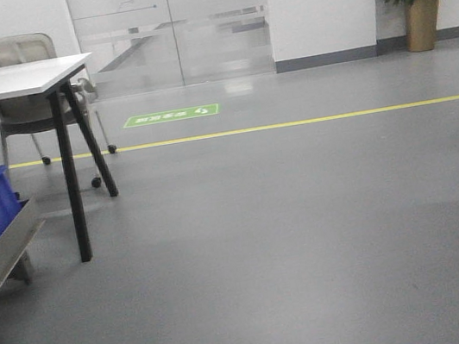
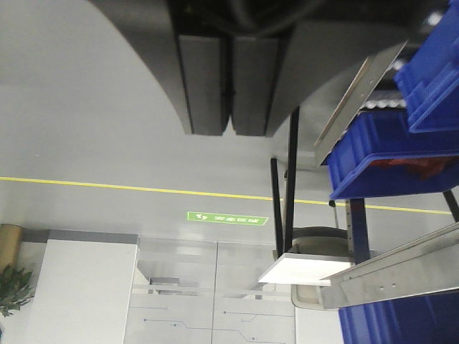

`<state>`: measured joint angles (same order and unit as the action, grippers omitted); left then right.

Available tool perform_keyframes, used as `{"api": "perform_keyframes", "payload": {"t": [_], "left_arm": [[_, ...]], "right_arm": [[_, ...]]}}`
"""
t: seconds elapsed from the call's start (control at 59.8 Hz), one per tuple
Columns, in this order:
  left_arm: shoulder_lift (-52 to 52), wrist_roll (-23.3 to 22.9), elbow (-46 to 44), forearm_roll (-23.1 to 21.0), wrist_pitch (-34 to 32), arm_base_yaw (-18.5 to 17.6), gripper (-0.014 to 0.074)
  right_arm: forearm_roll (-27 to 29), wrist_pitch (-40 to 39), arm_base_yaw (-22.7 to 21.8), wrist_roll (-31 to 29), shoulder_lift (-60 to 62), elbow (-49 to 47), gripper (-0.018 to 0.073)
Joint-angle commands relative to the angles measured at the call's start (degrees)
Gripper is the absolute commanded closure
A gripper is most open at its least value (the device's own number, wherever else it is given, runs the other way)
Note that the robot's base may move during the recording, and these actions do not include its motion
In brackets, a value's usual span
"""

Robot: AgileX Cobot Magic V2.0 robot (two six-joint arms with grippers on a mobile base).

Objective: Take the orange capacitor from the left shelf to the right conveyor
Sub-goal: 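Drive the base to the conveyor table carrying the capacitor in the right gripper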

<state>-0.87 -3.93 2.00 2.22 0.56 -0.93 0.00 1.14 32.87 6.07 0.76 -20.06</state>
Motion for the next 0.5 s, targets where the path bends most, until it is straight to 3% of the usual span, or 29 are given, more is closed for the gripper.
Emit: {"api": "perform_keyframes", "payload": {"t": [0.0,0.485], "left_arm": [[-0.51,-0.13,1.25,-0.06,-5.08,-0.05,0.0722],[-0.51,-0.13,1.25,-0.06,-5.08,-0.05,0.0722]], "right_arm": [[-0.78,-4.63,-0.04,-0.4,0.69,-1.71,0.0512],[-0.78,-4.63,-0.04,-0.4,0.69,-1.71,0.0512]]}}
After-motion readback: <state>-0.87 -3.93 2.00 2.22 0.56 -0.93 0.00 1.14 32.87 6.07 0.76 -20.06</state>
